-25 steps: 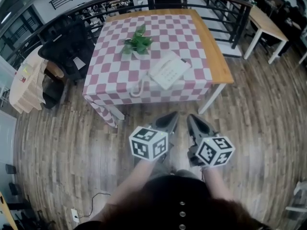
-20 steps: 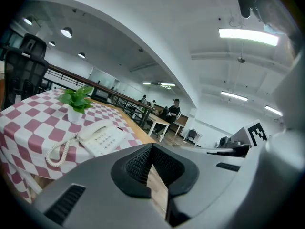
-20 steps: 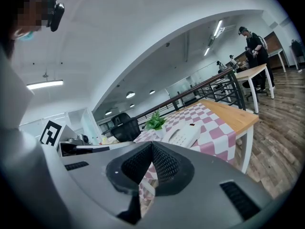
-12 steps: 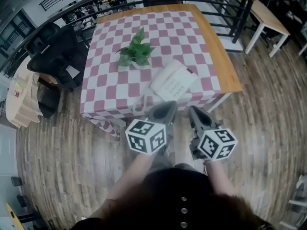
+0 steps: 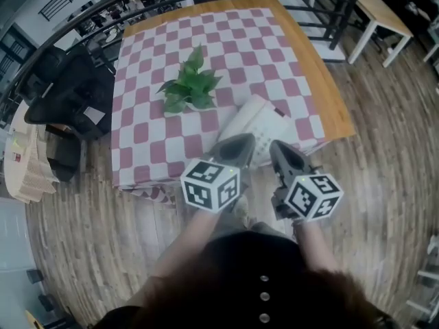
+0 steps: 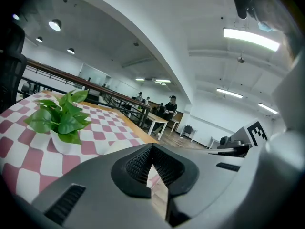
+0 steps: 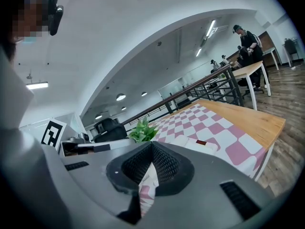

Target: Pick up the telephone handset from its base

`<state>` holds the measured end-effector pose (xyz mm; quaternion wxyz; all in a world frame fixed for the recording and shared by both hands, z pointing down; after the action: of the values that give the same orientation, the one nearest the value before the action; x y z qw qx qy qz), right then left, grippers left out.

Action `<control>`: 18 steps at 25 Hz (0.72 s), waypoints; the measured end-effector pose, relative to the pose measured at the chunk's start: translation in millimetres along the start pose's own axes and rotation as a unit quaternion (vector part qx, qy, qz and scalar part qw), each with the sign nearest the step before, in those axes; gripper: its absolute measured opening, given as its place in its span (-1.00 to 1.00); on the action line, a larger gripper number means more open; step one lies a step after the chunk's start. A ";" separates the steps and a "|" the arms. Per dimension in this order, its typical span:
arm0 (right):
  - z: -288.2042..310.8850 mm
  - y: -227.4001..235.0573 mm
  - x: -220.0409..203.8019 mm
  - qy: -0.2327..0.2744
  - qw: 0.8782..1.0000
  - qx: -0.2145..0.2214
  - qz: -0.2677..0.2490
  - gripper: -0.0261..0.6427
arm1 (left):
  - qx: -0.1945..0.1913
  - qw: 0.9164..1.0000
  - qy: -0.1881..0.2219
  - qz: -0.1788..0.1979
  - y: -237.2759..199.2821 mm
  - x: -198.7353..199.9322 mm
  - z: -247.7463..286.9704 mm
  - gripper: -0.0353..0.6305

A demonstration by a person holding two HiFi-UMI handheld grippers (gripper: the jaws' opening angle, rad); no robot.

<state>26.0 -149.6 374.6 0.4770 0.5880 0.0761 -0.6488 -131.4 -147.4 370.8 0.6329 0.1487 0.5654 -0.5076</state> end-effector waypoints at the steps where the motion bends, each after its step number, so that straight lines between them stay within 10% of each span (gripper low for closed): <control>1: 5.2 1.2 2.0 0.001 1.000 -0.003 0.000 -0.89 | 0.001 1.000 -0.004 0.003 -5.9 1.3 3.3 -0.88; 18: 46.9 21.8 9.7 -0.027 0.999 -0.010 0.016 -0.89 | -0.004 0.999 -0.043 0.011 -48.0 8.3 46.6 -0.88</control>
<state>10.5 -197.2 390.5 0.4954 0.5668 0.0603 -0.6556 -145.2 -208.0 396.9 0.6631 0.1305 0.5376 -0.5042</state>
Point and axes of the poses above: the fingertips, and each gripper's own axes: z forward along the fingers, y to its right, x out of its top, the point moved 8 cm from there along -z, backward along the fingers, and after that the axes turned 2 degrees about -y, right-handed, at the moved point
